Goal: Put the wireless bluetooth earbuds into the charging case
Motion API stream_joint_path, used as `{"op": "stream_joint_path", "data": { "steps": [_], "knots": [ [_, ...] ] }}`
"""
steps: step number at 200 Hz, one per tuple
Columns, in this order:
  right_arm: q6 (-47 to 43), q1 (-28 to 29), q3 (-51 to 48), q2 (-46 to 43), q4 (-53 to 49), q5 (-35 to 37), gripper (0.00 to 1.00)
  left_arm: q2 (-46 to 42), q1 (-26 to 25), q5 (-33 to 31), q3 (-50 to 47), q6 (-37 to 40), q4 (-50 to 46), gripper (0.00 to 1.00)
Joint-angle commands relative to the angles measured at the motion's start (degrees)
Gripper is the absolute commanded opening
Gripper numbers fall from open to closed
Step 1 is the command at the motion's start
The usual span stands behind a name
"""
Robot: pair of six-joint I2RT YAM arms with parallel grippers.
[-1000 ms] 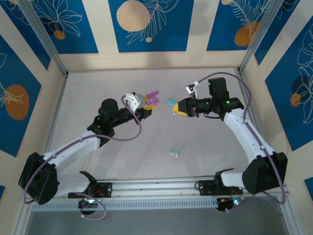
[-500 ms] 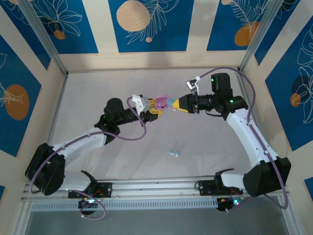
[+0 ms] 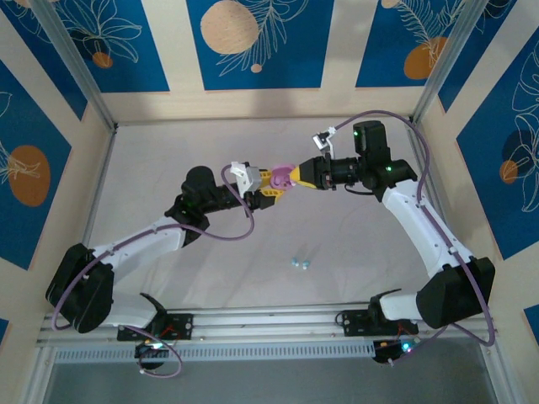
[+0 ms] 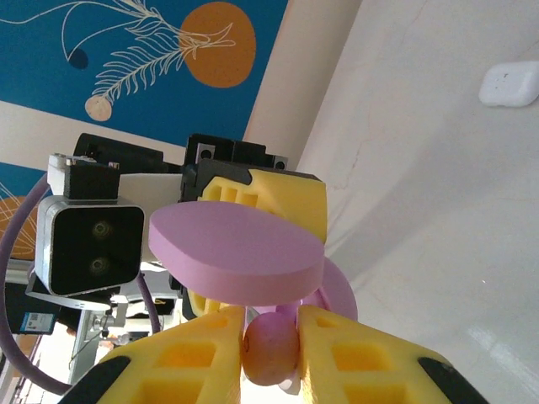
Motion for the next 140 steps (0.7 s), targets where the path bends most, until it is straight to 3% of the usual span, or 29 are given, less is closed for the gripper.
{"op": "stream_joint_path", "data": {
  "steps": [1,59,140],
  "knots": [
    [0.9,0.3,1.8,0.5,1.4,0.3,0.21,0.3,-0.9,2.6,2.4,-0.9,1.1,0.25],
    [2.9,0.5,1.2,0.9,4.3,-0.7,0.21,0.6,-0.9,2.4,2.7,-1.1,0.8,0.24],
    [0.7,2.3,1.5,1.7,1.9,3.4,0.22,0.8,-0.9,3.3,2.4,-4.1,4.6,0.24]
  ]
}}
